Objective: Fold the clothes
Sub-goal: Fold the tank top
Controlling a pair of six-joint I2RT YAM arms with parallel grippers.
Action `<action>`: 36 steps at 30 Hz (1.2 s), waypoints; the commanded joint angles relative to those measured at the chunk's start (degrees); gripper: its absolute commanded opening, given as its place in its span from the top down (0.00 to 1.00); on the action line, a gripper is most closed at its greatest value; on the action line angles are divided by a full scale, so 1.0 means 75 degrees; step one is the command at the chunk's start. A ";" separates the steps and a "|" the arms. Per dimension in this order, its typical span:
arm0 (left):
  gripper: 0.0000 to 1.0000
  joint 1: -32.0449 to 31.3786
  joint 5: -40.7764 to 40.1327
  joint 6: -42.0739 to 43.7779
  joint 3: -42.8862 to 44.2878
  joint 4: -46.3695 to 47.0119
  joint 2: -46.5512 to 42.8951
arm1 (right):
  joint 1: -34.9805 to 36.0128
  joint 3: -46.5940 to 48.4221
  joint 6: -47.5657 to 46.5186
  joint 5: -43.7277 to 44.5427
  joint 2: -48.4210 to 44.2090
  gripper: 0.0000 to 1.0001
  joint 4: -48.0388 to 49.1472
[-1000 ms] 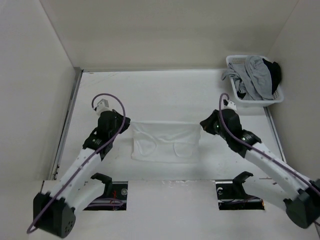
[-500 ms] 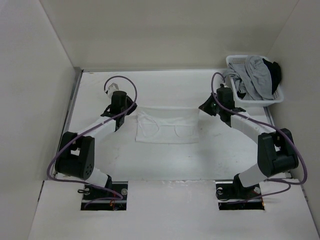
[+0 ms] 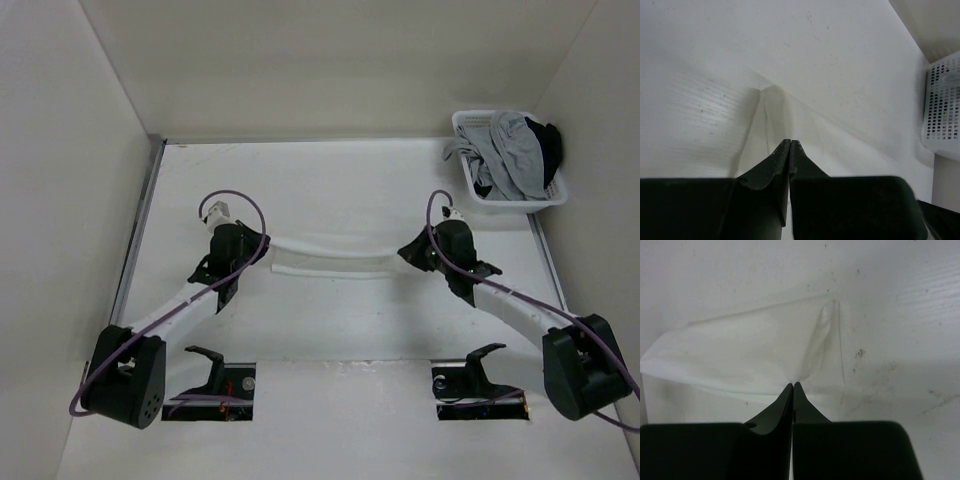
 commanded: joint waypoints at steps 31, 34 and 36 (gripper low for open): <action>0.79 -0.1520 -0.0554 -0.0137 -0.0541 -0.0123 -0.1614 | 0.0447 -0.1126 0.0550 0.0530 -0.0446 0.53 0.0526; 0.80 -0.1920 -0.0437 -0.0207 -0.0270 0.0557 -0.0710 | 0.0200 -0.1008 0.0795 0.0167 0.0375 0.51 0.1160; 0.80 -0.2073 -0.0402 -0.0266 -0.0223 0.0781 -0.0404 | 0.0188 -0.0961 0.1006 -0.0055 0.0891 0.50 0.1617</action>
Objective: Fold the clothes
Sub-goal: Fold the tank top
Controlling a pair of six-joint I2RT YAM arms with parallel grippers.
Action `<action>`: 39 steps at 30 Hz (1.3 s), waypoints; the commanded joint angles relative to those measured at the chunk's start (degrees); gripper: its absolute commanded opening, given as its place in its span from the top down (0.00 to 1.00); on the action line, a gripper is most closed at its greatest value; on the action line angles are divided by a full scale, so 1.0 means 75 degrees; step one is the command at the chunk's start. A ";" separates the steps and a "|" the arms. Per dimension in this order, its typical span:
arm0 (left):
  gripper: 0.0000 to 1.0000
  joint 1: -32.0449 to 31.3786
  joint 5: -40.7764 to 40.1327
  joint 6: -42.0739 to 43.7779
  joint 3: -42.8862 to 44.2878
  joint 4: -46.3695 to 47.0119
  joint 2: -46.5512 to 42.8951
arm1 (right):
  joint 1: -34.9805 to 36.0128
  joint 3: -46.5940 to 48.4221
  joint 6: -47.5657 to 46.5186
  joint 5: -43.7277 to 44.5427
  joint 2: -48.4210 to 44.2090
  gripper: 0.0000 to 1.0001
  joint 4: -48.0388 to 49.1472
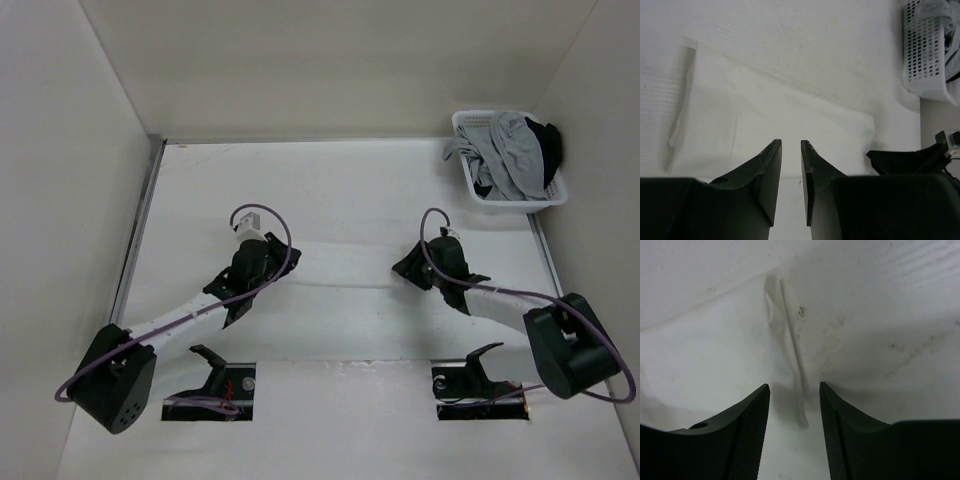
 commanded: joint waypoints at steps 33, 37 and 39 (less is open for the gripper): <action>0.76 0.0016 0.0363 -0.0153 -0.0318 0.0343 -0.1260 | 0.3372 0.3957 -0.1722 0.3481 0.0566 0.96 -0.3293; 0.75 0.0391 0.0598 -0.0153 -0.0471 0.0156 -0.1753 | 0.4146 0.5339 -0.1816 0.3786 0.2183 0.96 -0.3808; 0.75 0.0567 0.0715 -0.0142 -0.0530 0.0109 -0.1883 | 0.4428 0.6089 -0.1816 0.3810 0.3015 0.95 -0.4101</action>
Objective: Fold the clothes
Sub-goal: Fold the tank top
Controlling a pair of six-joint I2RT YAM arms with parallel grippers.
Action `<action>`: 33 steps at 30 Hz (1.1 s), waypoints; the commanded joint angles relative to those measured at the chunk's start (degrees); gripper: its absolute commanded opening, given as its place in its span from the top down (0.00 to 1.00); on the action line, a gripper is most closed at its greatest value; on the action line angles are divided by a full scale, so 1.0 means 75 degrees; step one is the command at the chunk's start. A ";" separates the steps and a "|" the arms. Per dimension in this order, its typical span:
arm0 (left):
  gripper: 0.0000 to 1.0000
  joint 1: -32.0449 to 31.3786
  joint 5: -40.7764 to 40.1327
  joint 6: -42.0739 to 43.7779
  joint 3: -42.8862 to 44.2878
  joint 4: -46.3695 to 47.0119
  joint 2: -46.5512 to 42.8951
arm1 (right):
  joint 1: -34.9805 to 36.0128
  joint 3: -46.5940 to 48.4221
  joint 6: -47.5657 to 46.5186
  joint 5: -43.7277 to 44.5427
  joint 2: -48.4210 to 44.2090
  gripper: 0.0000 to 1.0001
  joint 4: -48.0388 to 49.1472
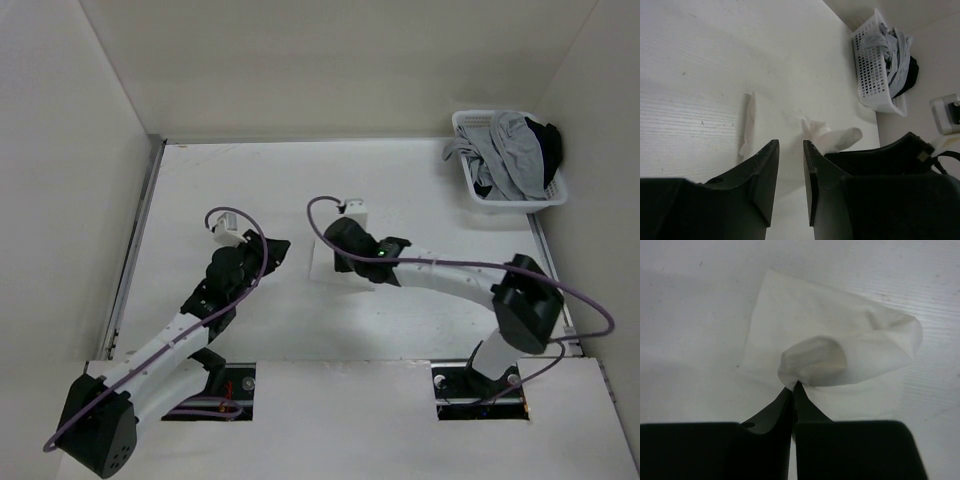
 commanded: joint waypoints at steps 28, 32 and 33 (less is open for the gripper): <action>0.83 -0.1754 -0.0144 -0.0107 0.0613 0.2440 0.3495 | -0.1570 -0.1398 0.1204 -0.4468 0.1210 0.97 0.5765; 0.83 -0.1602 -0.0144 -0.0084 0.0543 0.2535 0.4069 | -0.1745 -0.1152 0.1556 -0.4716 0.2089 0.96 0.6269; 0.83 -0.1543 -0.0144 -0.0107 0.0531 0.2546 0.4256 | -0.1804 -0.1117 0.1661 -0.4739 0.2265 0.96 0.6409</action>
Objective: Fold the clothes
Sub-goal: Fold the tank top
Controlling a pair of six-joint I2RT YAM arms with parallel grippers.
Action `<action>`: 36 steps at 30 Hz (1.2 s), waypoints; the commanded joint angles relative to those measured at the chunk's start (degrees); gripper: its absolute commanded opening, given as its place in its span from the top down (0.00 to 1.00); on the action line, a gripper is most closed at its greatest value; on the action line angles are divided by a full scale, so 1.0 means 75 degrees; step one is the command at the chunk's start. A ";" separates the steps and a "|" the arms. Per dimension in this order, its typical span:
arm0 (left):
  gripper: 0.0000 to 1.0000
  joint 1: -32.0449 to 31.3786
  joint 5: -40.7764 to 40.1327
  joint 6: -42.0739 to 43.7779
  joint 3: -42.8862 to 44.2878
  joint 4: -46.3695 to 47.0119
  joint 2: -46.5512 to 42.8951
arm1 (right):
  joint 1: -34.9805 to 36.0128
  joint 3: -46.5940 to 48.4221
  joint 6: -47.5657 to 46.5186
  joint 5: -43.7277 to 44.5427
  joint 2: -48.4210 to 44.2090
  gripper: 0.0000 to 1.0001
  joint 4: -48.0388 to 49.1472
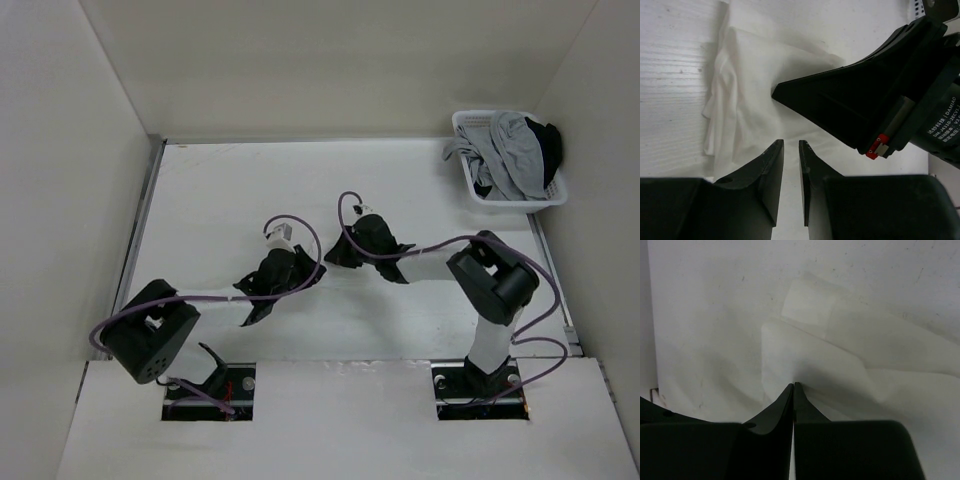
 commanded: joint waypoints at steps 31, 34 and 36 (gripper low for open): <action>0.48 0.2778 -0.0806 0.1489 -0.0077 -0.3716 -0.3755 | -0.2952 -0.3546 -0.0554 0.2938 -0.6903 0.40 -0.0649; 0.48 0.2814 -0.0794 0.1560 -0.0065 -0.3657 -0.3638 | -0.3035 -0.3745 -0.0318 0.2961 -0.6574 0.41 -0.0333; 0.50 0.2802 -0.0806 0.1618 -0.0065 -0.3634 -0.3579 | -0.3000 -0.3863 -0.0283 0.2961 -0.6468 0.41 -0.0145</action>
